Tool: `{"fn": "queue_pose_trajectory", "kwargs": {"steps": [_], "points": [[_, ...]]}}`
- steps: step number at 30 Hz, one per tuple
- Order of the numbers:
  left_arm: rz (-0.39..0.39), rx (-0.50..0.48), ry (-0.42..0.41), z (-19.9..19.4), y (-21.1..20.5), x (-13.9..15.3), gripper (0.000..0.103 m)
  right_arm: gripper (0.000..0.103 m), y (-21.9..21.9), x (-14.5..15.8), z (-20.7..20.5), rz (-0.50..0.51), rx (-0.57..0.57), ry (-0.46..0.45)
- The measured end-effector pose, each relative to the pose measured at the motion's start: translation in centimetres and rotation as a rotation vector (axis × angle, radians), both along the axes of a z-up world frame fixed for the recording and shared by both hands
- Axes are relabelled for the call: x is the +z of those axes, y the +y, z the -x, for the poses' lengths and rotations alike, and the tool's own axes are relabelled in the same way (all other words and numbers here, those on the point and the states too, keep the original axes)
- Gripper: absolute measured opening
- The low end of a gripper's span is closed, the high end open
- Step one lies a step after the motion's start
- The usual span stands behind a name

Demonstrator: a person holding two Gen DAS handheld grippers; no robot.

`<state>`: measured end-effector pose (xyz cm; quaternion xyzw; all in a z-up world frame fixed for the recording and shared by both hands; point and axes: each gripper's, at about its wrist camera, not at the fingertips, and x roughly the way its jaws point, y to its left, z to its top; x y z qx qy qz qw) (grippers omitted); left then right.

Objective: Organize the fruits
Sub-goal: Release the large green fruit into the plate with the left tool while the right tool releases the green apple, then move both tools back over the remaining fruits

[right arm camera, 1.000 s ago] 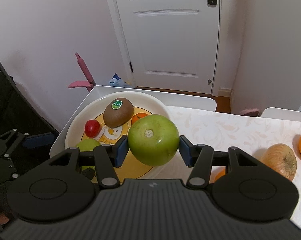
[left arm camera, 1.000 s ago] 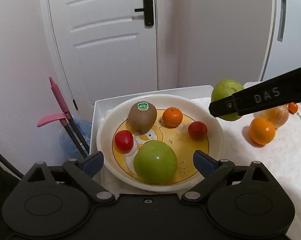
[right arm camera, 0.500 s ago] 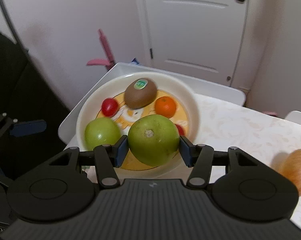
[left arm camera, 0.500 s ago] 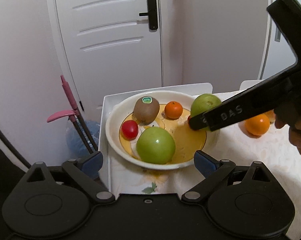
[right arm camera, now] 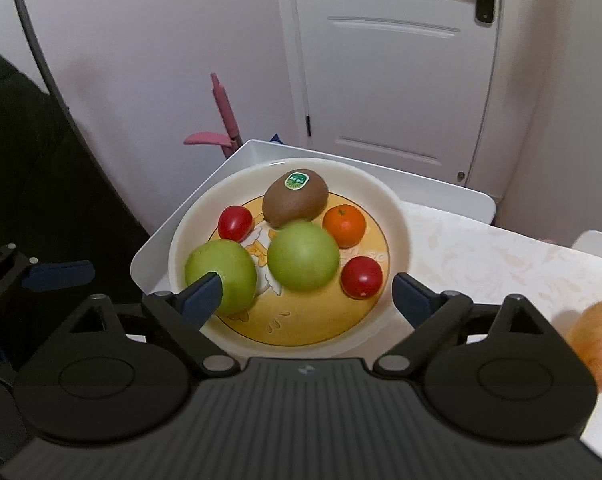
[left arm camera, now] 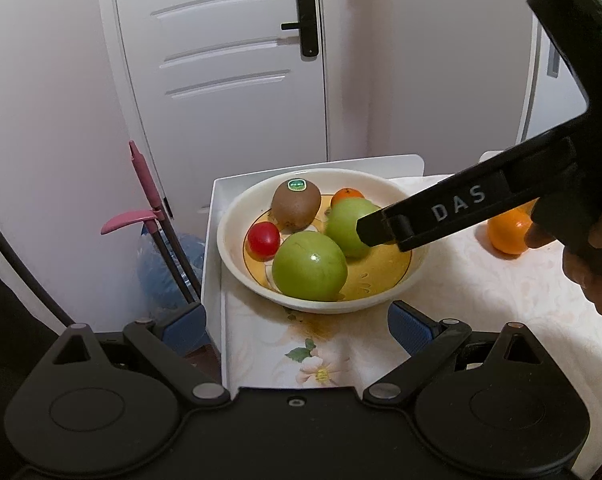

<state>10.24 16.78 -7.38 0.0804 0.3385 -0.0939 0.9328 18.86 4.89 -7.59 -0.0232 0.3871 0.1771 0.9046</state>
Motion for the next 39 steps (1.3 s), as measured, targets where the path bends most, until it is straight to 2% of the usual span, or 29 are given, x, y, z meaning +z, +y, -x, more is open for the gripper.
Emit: {"fn": "queue_pose_trajectory", "kwargs": {"steps": [12, 21, 30, 39], "points": [[0.008, -0.054, -0.055, 1.1, -2.0, 2.4, 0.099, 0.103, -3.8, 4.4, 4.7, -0.025, -0.126, -0.071], [0.029, -0.113, -0.089, 1.9, -5.2, 4.3, 0.099, 0.103, -10.2, 6.8, 8.5, -0.022, -0.239, -0.109], [0.019, -0.124, -0.114, 2.8, -9.8, 6.0, 0.099, 0.103, -19.0, 6.6, 11.3, -0.007, -0.315, -0.1], [-0.008, -0.122, -0.109, 2.3, -17.2, 6.0, 0.099, 0.103, -28.3, 5.3, 10.6, 0.013, -0.327, -0.076]]}}
